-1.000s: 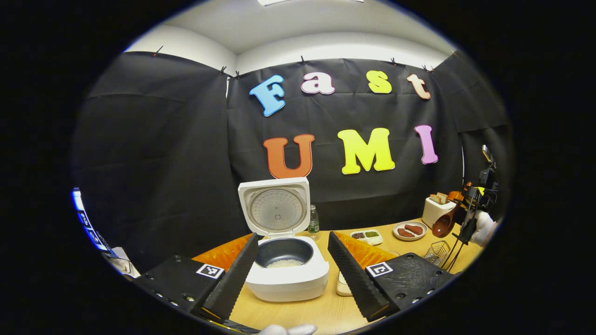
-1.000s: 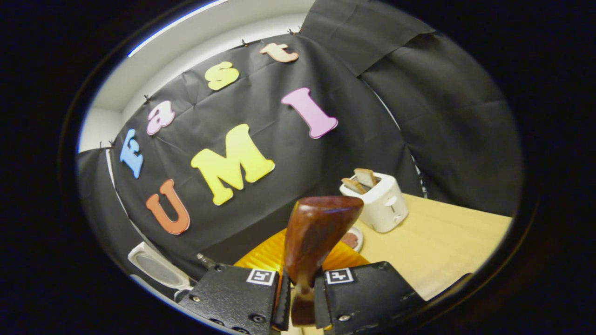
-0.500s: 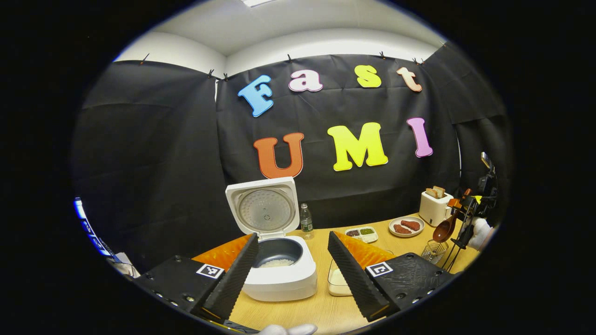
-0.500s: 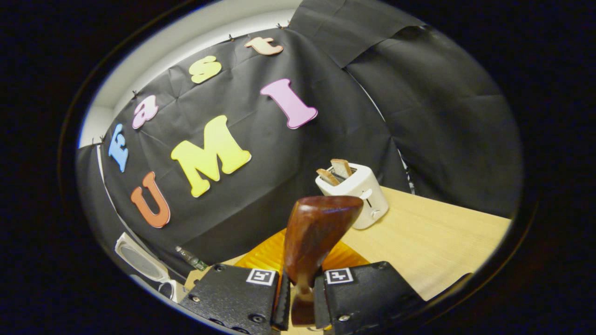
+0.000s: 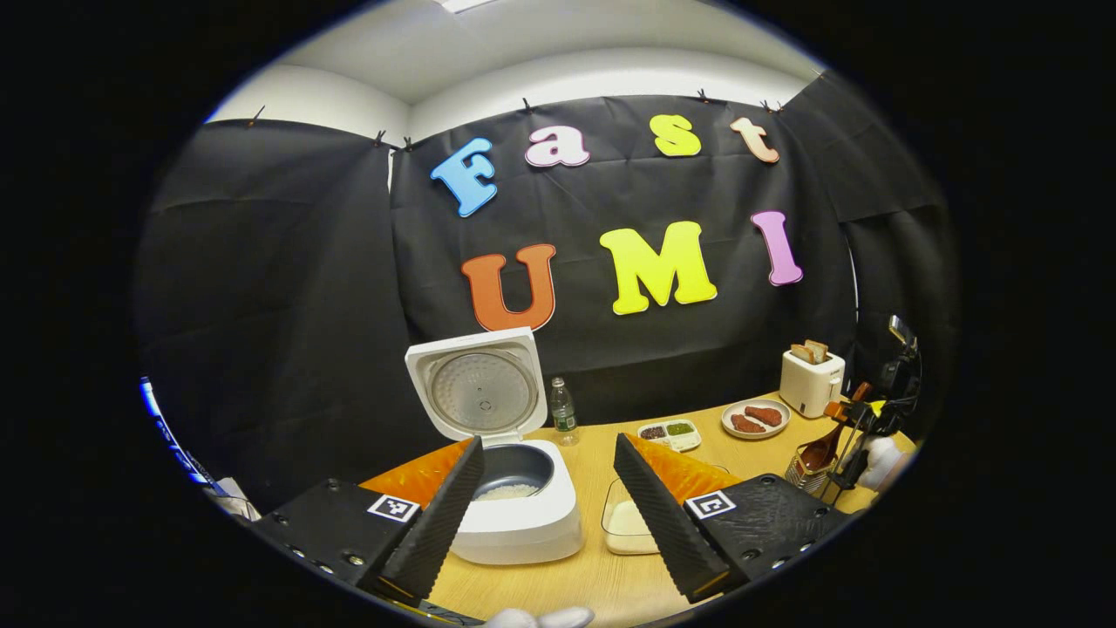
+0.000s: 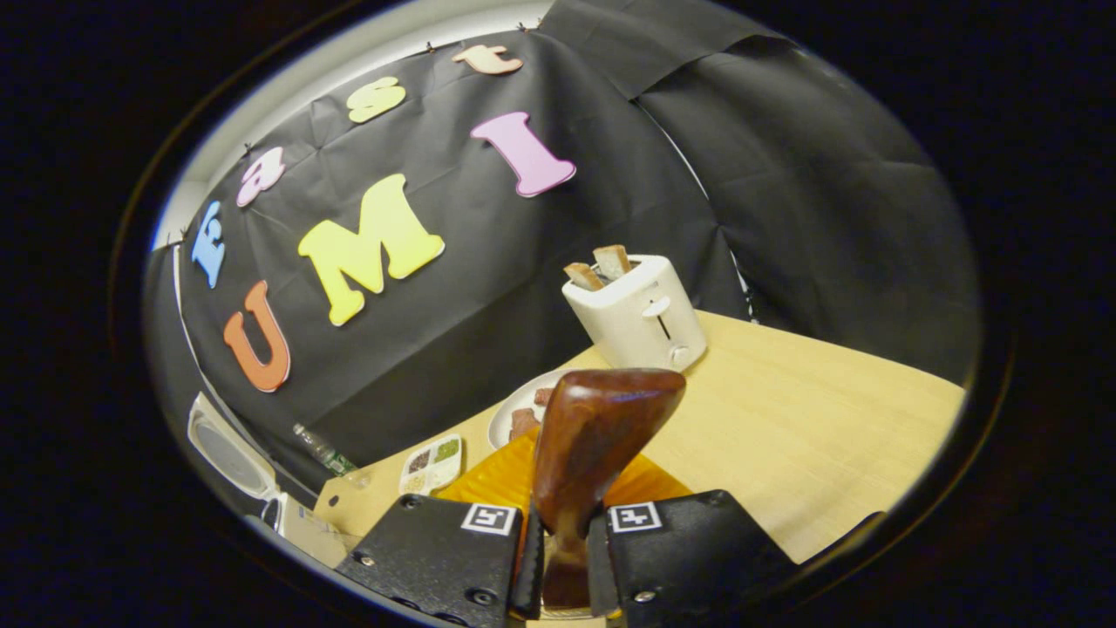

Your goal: Close the left gripper, press the button to open the rice cooker; take a wooden spoon from the chopstick holder with the right hand, scoop a spoonful of rice and pour it into the rice cooker, then put the wooden spoon back into the chopstick holder.

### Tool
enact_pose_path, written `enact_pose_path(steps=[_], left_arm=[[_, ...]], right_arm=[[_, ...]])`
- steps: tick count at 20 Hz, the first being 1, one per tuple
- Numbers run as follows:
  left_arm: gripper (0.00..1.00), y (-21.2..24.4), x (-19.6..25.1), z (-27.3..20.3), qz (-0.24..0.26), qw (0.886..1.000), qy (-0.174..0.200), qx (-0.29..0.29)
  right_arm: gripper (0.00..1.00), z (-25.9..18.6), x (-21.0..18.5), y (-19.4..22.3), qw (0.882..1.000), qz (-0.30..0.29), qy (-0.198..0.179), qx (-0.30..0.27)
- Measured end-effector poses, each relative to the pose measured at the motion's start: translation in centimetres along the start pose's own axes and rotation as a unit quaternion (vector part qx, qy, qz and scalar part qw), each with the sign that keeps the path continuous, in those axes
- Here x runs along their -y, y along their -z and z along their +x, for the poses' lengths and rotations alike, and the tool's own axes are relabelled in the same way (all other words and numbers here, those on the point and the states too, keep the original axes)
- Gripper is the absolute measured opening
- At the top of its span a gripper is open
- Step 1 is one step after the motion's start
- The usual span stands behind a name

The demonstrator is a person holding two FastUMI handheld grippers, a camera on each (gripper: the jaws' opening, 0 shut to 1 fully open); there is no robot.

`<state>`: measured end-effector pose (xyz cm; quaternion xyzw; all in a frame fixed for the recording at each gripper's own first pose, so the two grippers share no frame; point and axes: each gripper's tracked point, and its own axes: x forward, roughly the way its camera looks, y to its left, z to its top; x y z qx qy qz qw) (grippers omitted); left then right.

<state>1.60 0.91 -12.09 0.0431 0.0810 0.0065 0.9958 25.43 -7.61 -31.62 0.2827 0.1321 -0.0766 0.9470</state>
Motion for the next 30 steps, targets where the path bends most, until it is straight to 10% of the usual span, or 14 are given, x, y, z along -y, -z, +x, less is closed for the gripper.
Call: enact_pose_path(steps=[9,11,17,25,30], left_arm=[[0.95,-0.3,0.1,0.1,0.004,1.000,0.002,0.002],[0.95,-0.5,0.0,0.1,0.006,1.000,0.003,0.004],[0.95,-1.5,-1.1,0.1,0.005,1.000,0.000,0.010],[0.95,-4.7,-2.8,1.0,-0.009,1.000,-0.001,0.026],[0.95,-8.2,-4.1,1.9,-0.005,0.998,-0.007,0.063]], right_arm=[[0.32,0.4,1.2,2.1,0.999,-0.036,0.021,-0.031],[1.00,0.2,1.7,1.9,0.997,-0.065,0.033,-0.029],[0.98,-4.8,0.0,-2.8,0.986,-0.159,0.034,0.021],[0.99,-20.3,-10.6,-10.1,0.956,-0.267,-0.063,0.108],[0.99,-26.0,-12.4,-10.2,0.961,-0.255,-0.059,0.087]])
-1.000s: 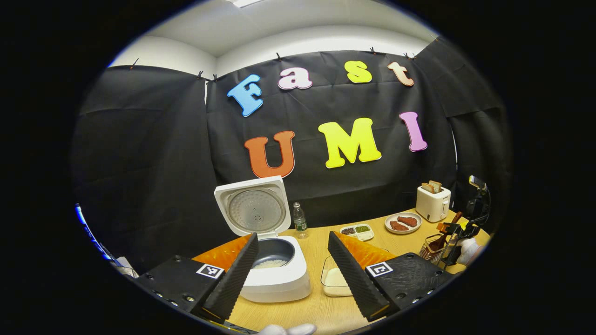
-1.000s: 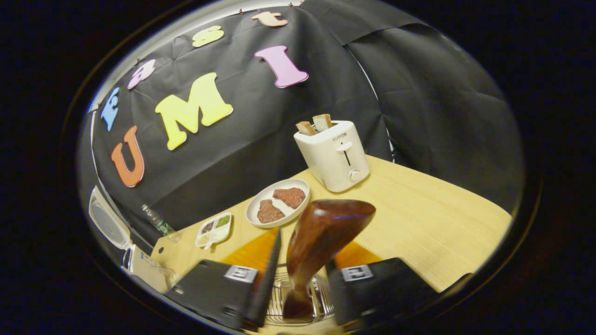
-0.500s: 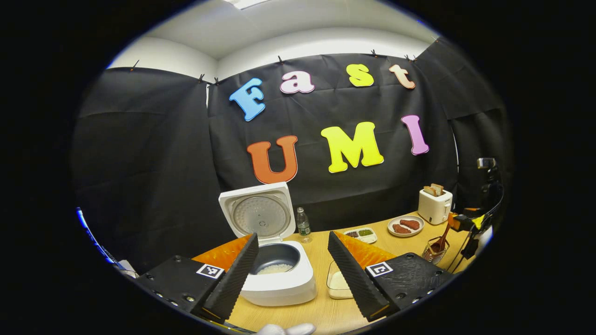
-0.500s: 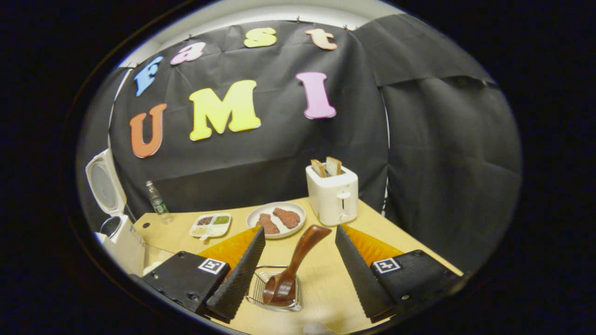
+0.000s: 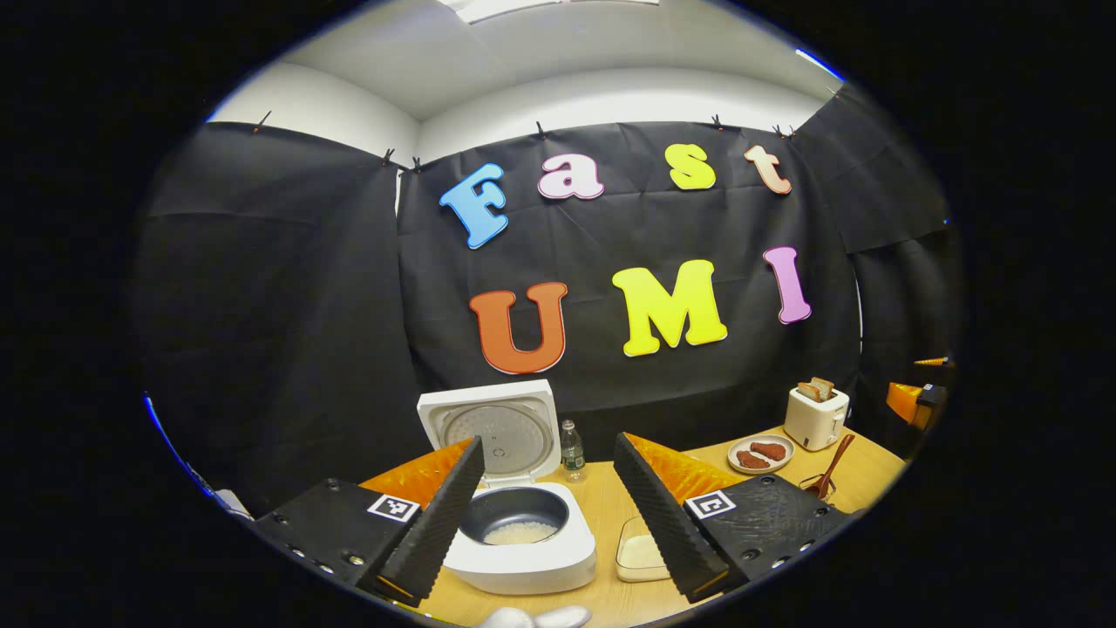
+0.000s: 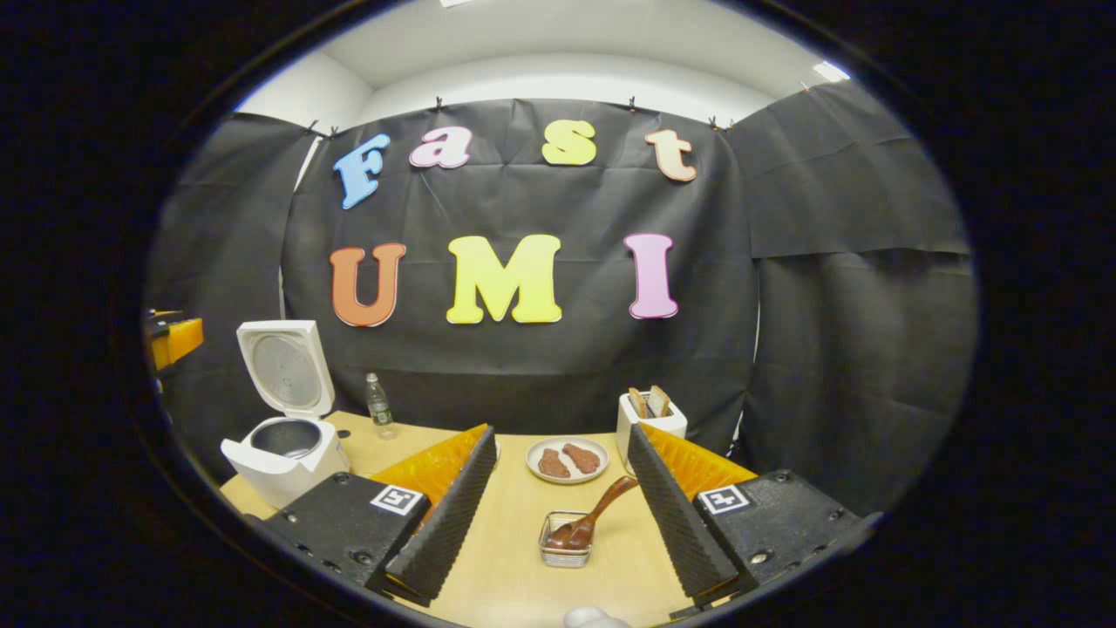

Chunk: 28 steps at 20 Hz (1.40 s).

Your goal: Close the left gripper, press the button to open the rice cooker; take a wooden spoon from the chopstick holder with the right hand, scoop a spoonful of rice and pour it into the rice cooker, then put the wooden spoon back into the chopstick holder.

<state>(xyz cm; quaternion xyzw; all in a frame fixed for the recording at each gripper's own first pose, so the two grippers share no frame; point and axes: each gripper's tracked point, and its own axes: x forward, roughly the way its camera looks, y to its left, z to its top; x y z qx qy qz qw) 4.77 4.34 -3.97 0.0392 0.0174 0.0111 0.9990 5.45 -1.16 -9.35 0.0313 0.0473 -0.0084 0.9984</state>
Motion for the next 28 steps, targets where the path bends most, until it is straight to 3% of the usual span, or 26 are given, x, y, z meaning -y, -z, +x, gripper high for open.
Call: enact_pose_path(steps=[6,11,16,21,24,28], left_arm=[[0.95,-4.9,-4.1,4.4,-0.015,0.999,-0.031,0.029],[0.95,-9.7,-7.7,11.0,0.000,0.998,-0.058,0.038],[0.95,-10.3,-9.2,18.3,-0.002,0.997,-0.073,0.016],[0.95,-3.2,-10.9,26.0,0.003,0.992,-0.088,-0.094],[0.95,2.3,-12.3,29.2,0.011,0.980,-0.095,-0.174],[0.96,6.7,-12.0,30.5,-0.016,0.963,-0.082,-0.254]], right_arm=[[0.99,-3.8,0.4,-3.1,1.000,0.007,0.015,0.000],[1.00,-5.7,-1.4,-4.7,1.000,0.009,0.005,-0.002],[1.00,-7.3,-3.2,-8.2,1.000,-0.016,-0.003,0.009],[1.00,-7.6,-4.4,-8.4,1.000,-0.024,-0.012,0.000],[1.00,-7.5,-4.7,-8.2,0.999,-0.033,-0.015,-0.008],[1.00,-7.4,-4.8,-7.8,0.999,-0.039,-0.015,-0.017]])
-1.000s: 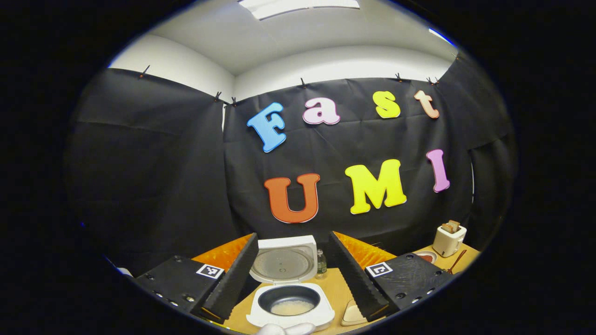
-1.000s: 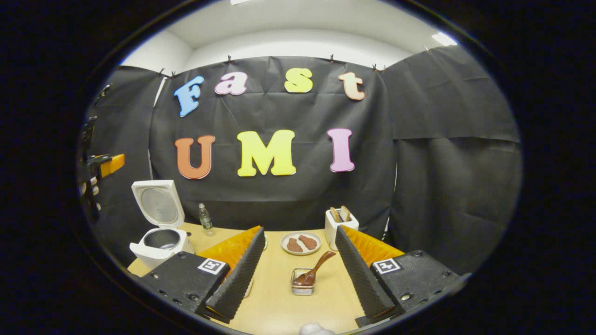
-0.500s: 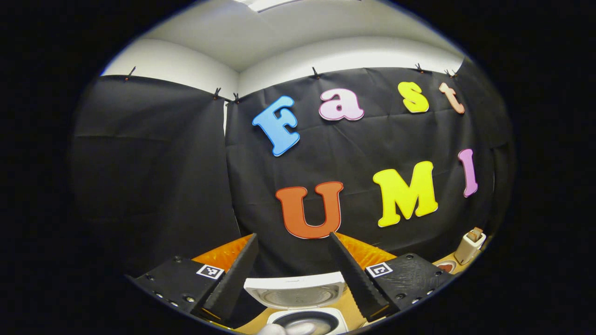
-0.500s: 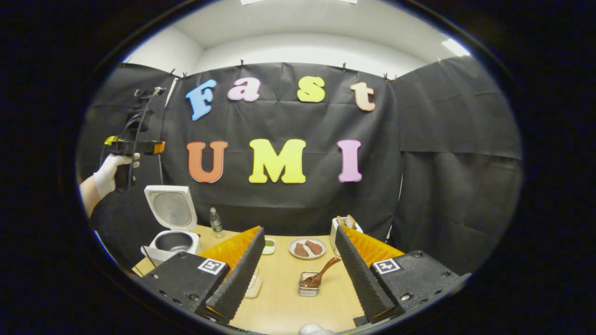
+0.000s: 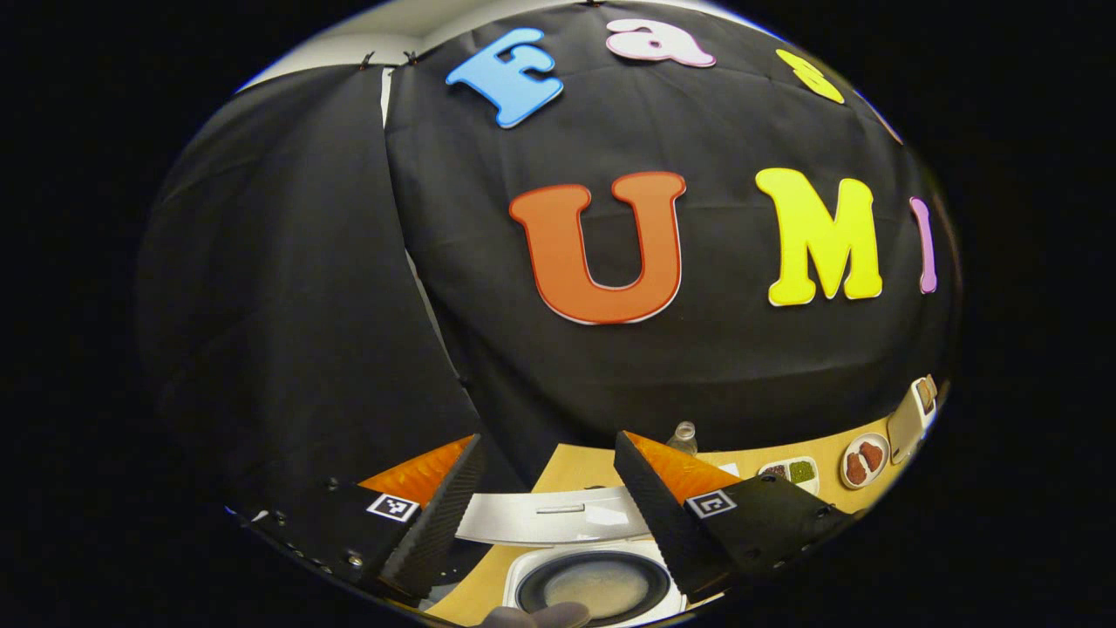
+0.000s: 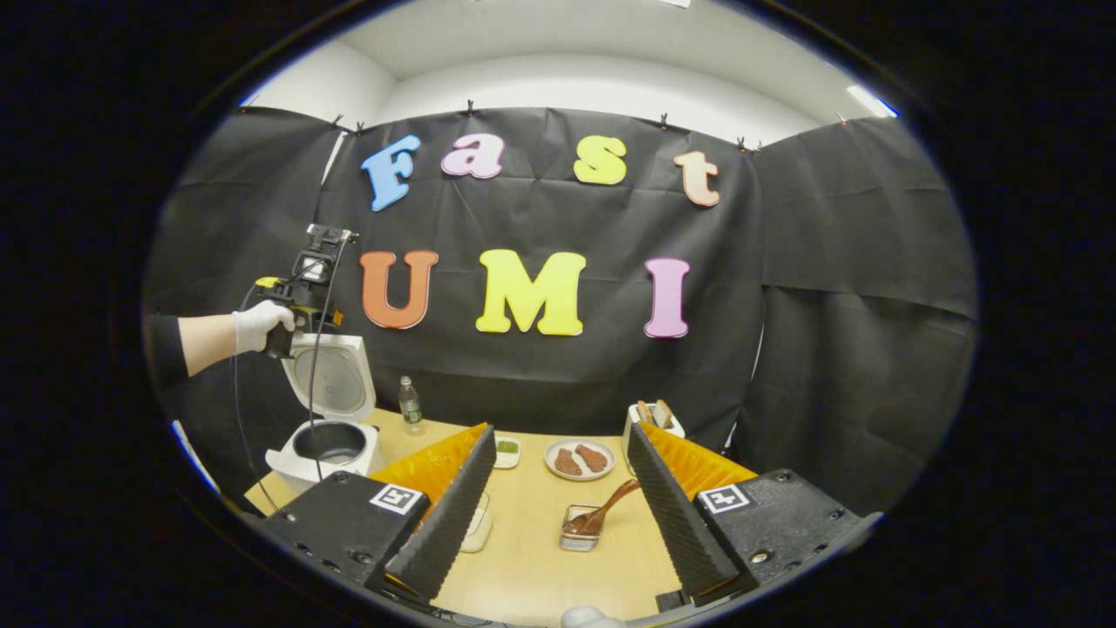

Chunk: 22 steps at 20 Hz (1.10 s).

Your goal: Close the left gripper, press the button to open the rice cooker; take a wooden spoon from the chopstick holder with the right hand, scoop a spoonful of rice and pour it into the rice cooker, then put the wooden spoon back into the chopstick holder.

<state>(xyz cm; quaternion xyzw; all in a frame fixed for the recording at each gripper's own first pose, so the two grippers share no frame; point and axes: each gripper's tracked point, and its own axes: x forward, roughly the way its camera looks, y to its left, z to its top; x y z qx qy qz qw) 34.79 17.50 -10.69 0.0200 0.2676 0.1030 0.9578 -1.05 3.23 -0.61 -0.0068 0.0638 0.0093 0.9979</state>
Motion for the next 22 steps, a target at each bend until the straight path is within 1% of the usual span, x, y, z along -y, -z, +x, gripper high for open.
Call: enact_pose_path(steps=[2,3,4,5,7,10,12,13,14,15,16,17,18,20,21,22], left_arm=[[0.96,1.6,0.3,0.4,-0.012,0.999,0.010,-0.032],[0.97,1.5,0.2,0.1,-0.023,0.999,0.015,-0.029],[0.99,1.9,0.4,0.3,-0.028,0.999,0.019,-0.038],[0.98,2.1,0.6,0.0,-0.032,0.998,0.027,-0.045],[0.98,2.9,0.6,-1.1,-0.043,0.997,0.035,-0.054],[0.98,4.6,0.6,-2.7,-0.039,0.997,0.039,-0.053],[0.98,7.5,1.6,-4.2,-0.042,0.994,0.053,-0.082],[0.97,9.6,1.7,-5.1,-0.040,0.993,0.051,-0.101],[0.98,11.4,2.1,-5.4,-0.031,0.992,0.060,-0.108],[0.97,13.5,2.3,-5.7,-0.014,0.992,0.055,-0.114],[0.97,15.8,2.1,-6.0,-0.003,0.990,0.061,-0.126],[0.97,17.3,2.4,-6.3,-0.005,0.989,0.064,-0.131],[0.98,19.1,3.3,-6.4,-0.013,0.986,0.071,-0.152],[0.95,22.1,4.0,-6.7,-0.023,0.980,0.078,-0.181],[0.95,23.4,4.2,-7.2,-0.021,0.978,0.082,-0.191],[1.00,24.7,4.3,-7.3,-0.014,0.976,0.084,-0.203]], right_arm=[[1.00,0.0,0.1,0.1,1.000,0.003,-0.002,-0.003],[0.99,0.2,0.1,0.3,1.000,0.005,-0.003,-0.005],[1.00,0.2,0.0,0.5,1.000,0.006,-0.004,-0.006],[0.99,0.2,-0.1,0.5,1.000,0.010,-0.005,-0.007],[1.00,0.3,-0.5,0.5,1.000,0.015,-0.013,-0.010],[1.00,0.4,-0.9,0.7,0.999,0.022,-0.025,-0.011],[0.99,0.5,-1.2,0.9,0.999,0.023,-0.031,-0.013],[1.00,0.5,-1.4,1.0,0.999,0.025,-0.035,-0.014],[1.00,0.4,-1.5,1.0,0.999,0.027,-0.038,-0.015],[0.99,0.4,-1.5,1.2,0.999,0.027,-0.039,-0.015],[1.00,0.4,-1.4,1.5,0.999,0.026,-0.040,-0.019],[1.00,0.5,-1.3,1.7,0.999,0.026,-0.040,-0.022],[1.00,0.5,-1.3,2.0,0.999,0.025,-0.040,-0.027],[1.00,0.5,-1.6,2.6,0.998,0.025,-0.044,-0.036],[1.00,1.0,-1.6,2.6,0.998,0.025,-0.044,-0.040],[1.00,1.0,-1.7,2.9,0.998,0.025,-0.046,-0.043]])
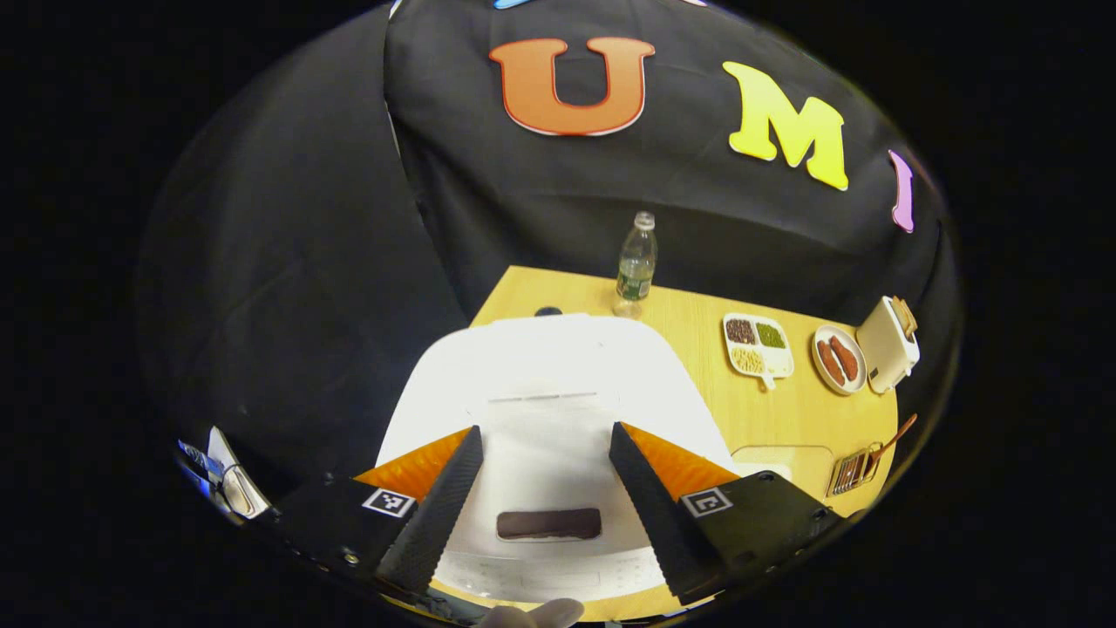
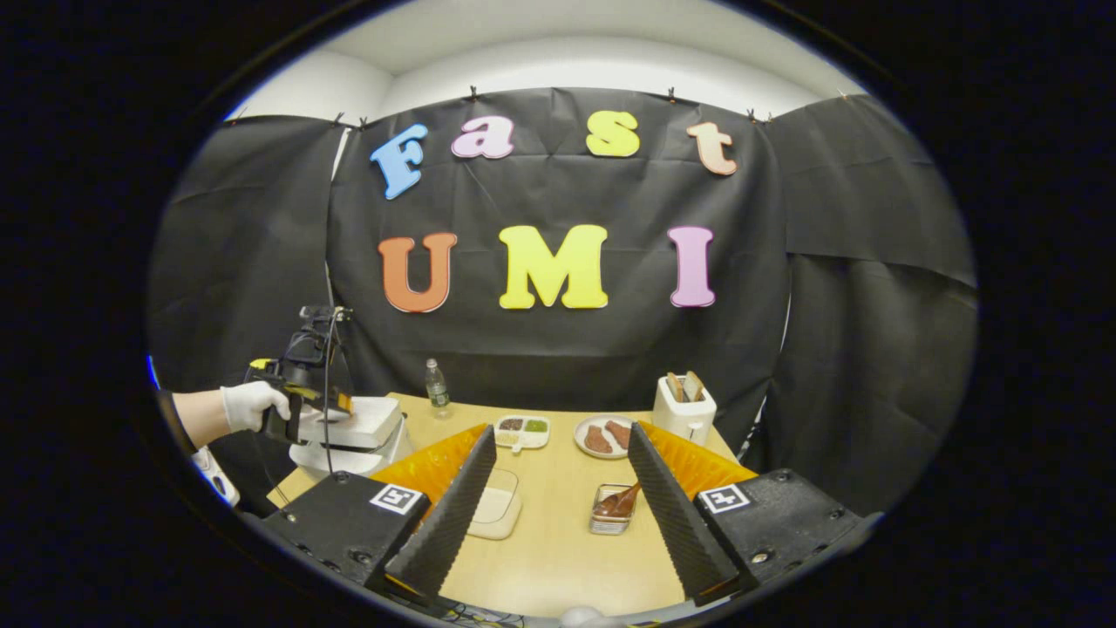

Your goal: Close the left gripper, press the button to open the rice cooker; take a wooden spoon from the chopstick holder with the right hand, scoop a spoonful of rice and pour it into the rice cooker, then put the wooden spoon back into the chopstick holder.

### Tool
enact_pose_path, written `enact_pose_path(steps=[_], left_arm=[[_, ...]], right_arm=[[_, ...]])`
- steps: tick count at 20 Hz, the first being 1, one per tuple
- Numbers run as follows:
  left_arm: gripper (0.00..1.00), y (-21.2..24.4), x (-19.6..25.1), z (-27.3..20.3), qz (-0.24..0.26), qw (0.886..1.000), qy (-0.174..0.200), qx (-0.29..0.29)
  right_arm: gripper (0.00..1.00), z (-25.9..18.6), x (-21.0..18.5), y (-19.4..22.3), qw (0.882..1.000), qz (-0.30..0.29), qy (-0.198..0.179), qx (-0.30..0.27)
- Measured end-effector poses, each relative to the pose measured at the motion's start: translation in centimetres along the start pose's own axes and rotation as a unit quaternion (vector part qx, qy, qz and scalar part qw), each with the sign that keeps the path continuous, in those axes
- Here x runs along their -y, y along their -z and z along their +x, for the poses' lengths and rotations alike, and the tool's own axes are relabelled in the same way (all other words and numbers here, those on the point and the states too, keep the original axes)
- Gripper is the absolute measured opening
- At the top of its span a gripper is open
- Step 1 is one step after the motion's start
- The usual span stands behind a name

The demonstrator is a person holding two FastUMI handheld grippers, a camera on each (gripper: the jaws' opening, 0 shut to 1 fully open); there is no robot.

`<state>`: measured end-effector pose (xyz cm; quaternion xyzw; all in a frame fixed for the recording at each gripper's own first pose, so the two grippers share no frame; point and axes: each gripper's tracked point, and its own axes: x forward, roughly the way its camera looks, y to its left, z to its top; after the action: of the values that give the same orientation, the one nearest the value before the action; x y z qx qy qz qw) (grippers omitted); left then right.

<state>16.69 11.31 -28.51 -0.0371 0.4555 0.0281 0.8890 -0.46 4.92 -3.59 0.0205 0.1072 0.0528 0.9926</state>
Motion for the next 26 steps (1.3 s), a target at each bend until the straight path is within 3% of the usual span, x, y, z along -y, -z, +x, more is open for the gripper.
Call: enact_pose_path(steps=[1,7,18,23,26], left_arm=[[0.95,0.8,0.0,0.3,0.004,1.000,0.000,-0.006],[0.96,1.9,0.4,0.9,-0.009,1.000,0.008,-0.024],[0.98,1.8,0.6,1.0,-0.010,1.000,0.013,0.012],[0.97,-0.3,-0.4,0.0,-0.007,0.996,-0.017,0.090],[0.97,-4.1,-0.6,-4.0,0.007,0.982,-0.033,0.188]], right_arm=[[1.00,0.1,-0.1,0.2,1.000,0.000,-0.001,-0.003],[1.00,0.7,-0.2,1.2,1.000,0.007,-0.004,-0.018],[0.99,1.4,0.1,1.8,1.000,0.008,-0.002,-0.024],[1.00,1.6,0.9,1.0,1.000,-0.008,0.009,0.004],[1.00,1.7,1.2,0.2,0.999,-0.007,0.017,0.031]])
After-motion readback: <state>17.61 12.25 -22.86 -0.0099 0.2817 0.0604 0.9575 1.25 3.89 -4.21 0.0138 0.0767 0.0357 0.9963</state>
